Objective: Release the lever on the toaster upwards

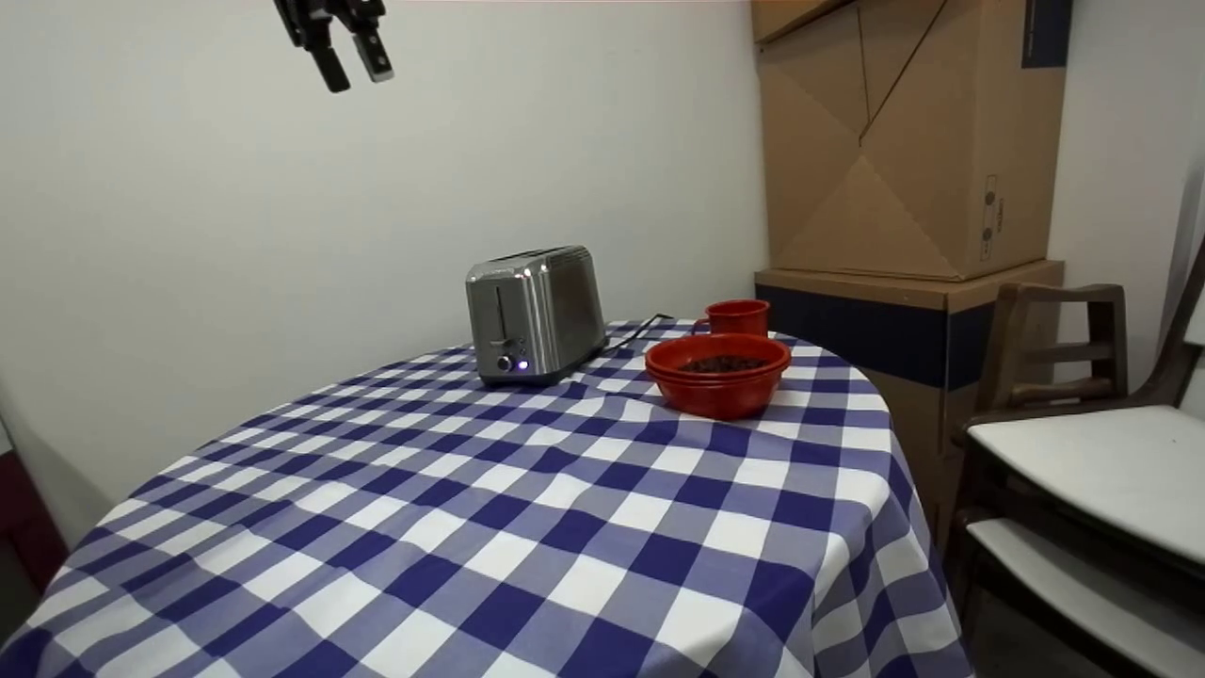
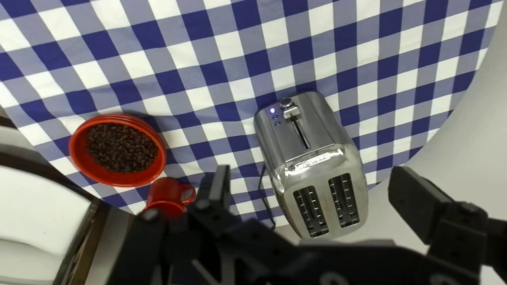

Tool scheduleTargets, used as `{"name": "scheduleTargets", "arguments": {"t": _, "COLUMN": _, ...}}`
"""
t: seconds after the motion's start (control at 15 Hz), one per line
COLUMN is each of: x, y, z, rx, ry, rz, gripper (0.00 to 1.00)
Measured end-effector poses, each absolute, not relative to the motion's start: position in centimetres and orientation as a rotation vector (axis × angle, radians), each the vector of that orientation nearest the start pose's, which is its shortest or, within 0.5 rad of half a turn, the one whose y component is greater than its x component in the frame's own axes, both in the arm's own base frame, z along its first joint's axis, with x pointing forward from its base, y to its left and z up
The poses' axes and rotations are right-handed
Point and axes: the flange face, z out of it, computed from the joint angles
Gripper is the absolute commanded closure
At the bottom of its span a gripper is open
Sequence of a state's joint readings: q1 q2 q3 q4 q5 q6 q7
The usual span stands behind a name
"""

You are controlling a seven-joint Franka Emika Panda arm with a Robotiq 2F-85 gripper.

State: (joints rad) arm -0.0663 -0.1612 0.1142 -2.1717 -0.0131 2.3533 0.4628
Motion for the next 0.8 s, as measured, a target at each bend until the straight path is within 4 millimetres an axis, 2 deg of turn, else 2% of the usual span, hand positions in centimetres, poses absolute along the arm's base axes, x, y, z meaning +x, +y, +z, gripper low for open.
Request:
{"name": "scheduleTargets", "arguments": {"t": 0.33, "x": 57.7, "y": -0.4, "z": 46.0, "rx": -3.039, "ry": 0.495, "rz": -0.424, "gripper": 0.00}}
{"name": "scheduleTargets", "arguments": {"t": 0.8, "x": 62.3, "y": -1.9, "z": 41.9, "rx": -3.138, "ry": 0.222, "rz": -0.372, "gripper": 0.00}}
